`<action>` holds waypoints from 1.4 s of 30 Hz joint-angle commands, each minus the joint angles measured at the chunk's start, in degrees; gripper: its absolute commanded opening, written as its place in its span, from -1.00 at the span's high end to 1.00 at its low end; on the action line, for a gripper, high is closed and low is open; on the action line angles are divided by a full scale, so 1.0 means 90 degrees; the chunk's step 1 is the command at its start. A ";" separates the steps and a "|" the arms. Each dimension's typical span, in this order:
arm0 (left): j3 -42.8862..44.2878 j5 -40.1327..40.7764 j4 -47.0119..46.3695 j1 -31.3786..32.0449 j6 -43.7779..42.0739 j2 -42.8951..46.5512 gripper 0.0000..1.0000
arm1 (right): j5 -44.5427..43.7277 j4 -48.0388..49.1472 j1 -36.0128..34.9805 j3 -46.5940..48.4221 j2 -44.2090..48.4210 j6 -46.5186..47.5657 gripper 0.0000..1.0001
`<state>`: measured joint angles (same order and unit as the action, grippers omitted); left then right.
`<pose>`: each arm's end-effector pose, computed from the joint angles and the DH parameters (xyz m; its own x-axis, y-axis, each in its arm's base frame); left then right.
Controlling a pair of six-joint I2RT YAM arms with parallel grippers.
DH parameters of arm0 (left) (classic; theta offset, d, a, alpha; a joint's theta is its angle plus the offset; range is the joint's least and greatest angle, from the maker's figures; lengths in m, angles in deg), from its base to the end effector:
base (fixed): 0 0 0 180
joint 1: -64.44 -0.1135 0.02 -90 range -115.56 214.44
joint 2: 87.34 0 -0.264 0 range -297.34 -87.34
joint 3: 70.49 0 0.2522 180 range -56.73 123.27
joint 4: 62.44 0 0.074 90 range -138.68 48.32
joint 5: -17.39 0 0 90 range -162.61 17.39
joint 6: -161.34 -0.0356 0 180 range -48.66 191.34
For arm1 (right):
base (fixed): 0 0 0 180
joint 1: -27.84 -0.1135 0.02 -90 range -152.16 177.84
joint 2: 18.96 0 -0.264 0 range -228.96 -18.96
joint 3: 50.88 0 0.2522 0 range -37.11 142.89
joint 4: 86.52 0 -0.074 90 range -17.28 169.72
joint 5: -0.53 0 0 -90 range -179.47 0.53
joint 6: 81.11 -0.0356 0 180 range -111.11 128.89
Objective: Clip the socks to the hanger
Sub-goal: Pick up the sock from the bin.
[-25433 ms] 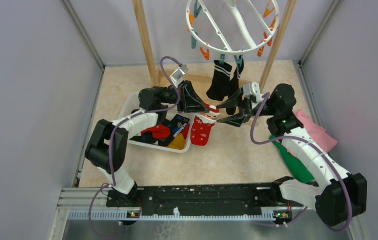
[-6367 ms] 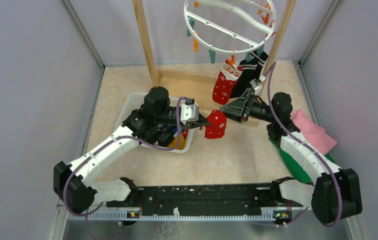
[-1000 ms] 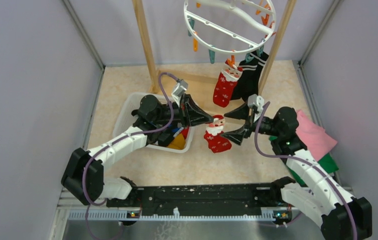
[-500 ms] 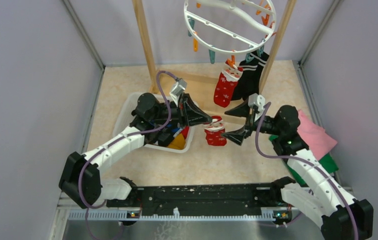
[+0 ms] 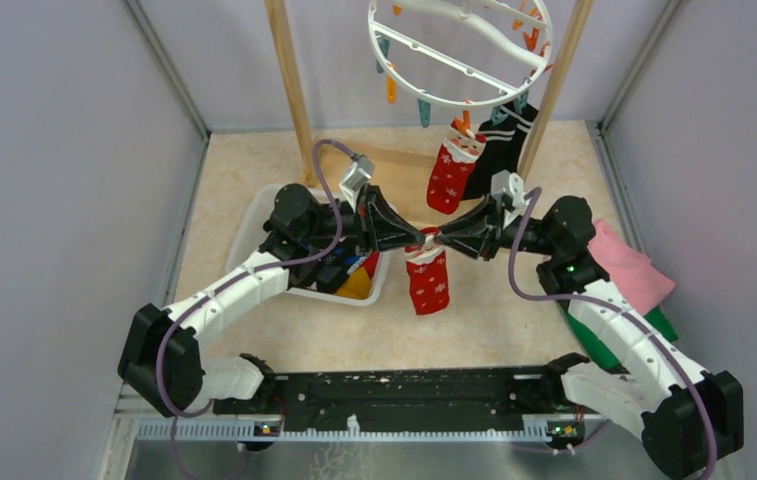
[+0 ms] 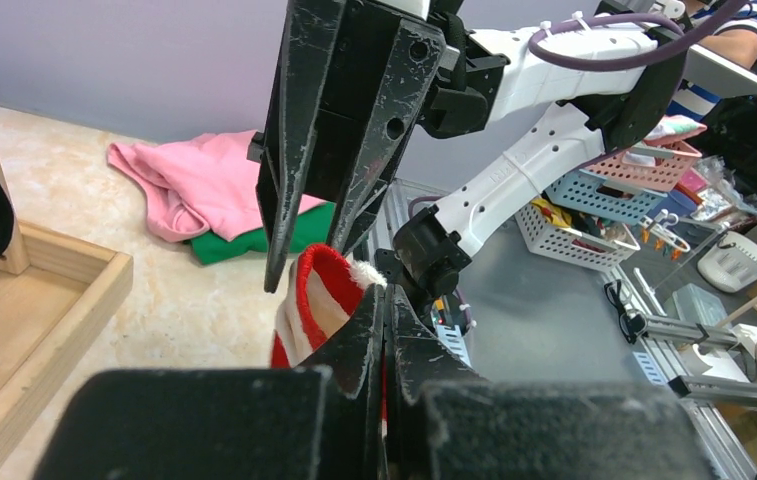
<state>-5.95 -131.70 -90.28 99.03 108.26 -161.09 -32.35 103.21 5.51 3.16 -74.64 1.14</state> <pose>0.2152 -0.1855 0.3561 -0.3670 -0.1218 -0.9222 0.9262 -0.1398 -0.3501 0.1881 0.1096 0.3375 -0.0025 0.0781 -0.9969 -0.9840 0.1774 0.0164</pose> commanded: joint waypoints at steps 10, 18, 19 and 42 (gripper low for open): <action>-0.0143 0.0920 0.0546 -0.0595 -0.0294 0.0883 0.42 | 0.0478 -0.0550 -0.0048 0.0293 0.0368 0.1023 1.00; -0.1166 0.1385 0.0776 -0.0710 -0.1442 0.2282 -0.48 | 0.0228 0.0261 -0.0048 -0.0055 0.0629 0.0078 1.00; -0.1288 0.1216 0.0791 -0.0717 -0.1539 0.2358 -0.64 | 0.0196 0.0312 -0.0048 -0.0065 0.0639 0.0022 1.00; -0.1315 0.2103 -0.1302 0.0385 -0.2116 0.0983 -0.70 | 0.0159 0.0607 -0.0039 -0.0012 0.0425 -0.0359 1.00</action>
<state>-20.37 -113.55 -93.87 101.98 87.61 -151.58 -30.64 106.33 5.45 2.61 -70.71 -1.48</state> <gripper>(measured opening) 0.893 0.008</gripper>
